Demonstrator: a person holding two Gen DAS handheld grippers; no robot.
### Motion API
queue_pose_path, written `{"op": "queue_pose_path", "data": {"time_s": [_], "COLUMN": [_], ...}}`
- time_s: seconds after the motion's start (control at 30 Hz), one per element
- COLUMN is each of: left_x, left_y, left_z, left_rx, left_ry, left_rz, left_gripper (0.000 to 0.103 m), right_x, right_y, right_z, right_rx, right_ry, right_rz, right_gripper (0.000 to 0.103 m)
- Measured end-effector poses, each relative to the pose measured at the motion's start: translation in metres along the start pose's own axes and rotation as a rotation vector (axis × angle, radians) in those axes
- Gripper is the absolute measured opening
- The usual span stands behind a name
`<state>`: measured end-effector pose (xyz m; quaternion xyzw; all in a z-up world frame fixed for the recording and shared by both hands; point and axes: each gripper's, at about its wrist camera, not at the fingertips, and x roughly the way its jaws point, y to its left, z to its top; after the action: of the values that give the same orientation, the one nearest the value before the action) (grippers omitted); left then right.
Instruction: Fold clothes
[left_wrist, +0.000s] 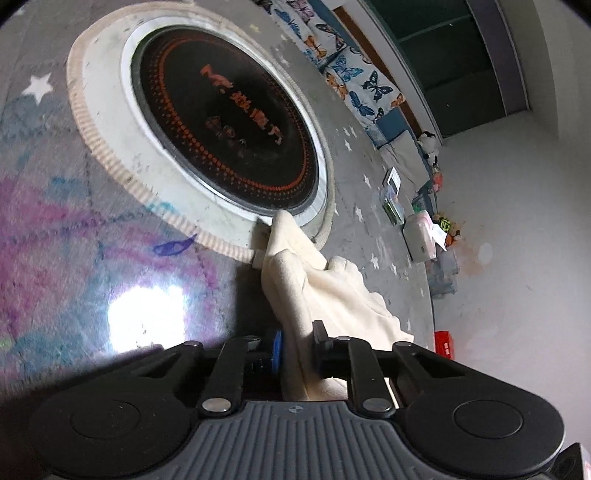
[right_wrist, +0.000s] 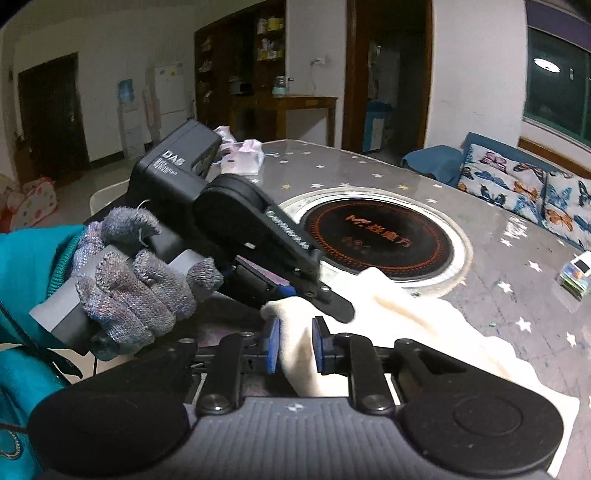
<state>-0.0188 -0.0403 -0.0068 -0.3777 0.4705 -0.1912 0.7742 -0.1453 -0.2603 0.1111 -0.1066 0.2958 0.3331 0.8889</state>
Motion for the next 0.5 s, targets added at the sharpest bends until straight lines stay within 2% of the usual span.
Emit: {"op": "queue_pose_path", "data": {"time_s": [0.13, 0.37, 0.43, 0.47, 0.5], "left_x": [0.001, 0.001, 0.002, 0.003, 0.003], "left_y": [-0.005, -0.009, -0.01, -0.011, -0.012], "left_z": [-0.001, -0.004, -0.004, -0.004, -0.004], "left_rx": [0.033, 0.078, 0.091, 0.098, 0.106], "left_ry": [-0.01, -0.018, -0.019, -0.021, -0.023], "left_rz": [0.01, 0.041, 0.05, 0.054, 0.059], "left_gripper": [0.018, 0.018, 0.018, 0.018, 0.018], "right_x": [-0.013, -0.035, -0.04, -0.042, -0.044], "right_y": [-0.022, -0.084, -0.102, -0.111, -0.119], "right_z": [-0.009, -0.041, -0.051, -0.057, -0.062], "right_rx": [0.07, 0.257, 0.305, 0.327, 0.349], "right_ry": [-0.007, 0.008, 0.013, 0.014, 0.015], "right_rz": [-0.085, -0.308, -0.37, -0.396, -0.422], "right_gripper": [0.021, 0.024, 0.028, 0.036, 0.038]}}
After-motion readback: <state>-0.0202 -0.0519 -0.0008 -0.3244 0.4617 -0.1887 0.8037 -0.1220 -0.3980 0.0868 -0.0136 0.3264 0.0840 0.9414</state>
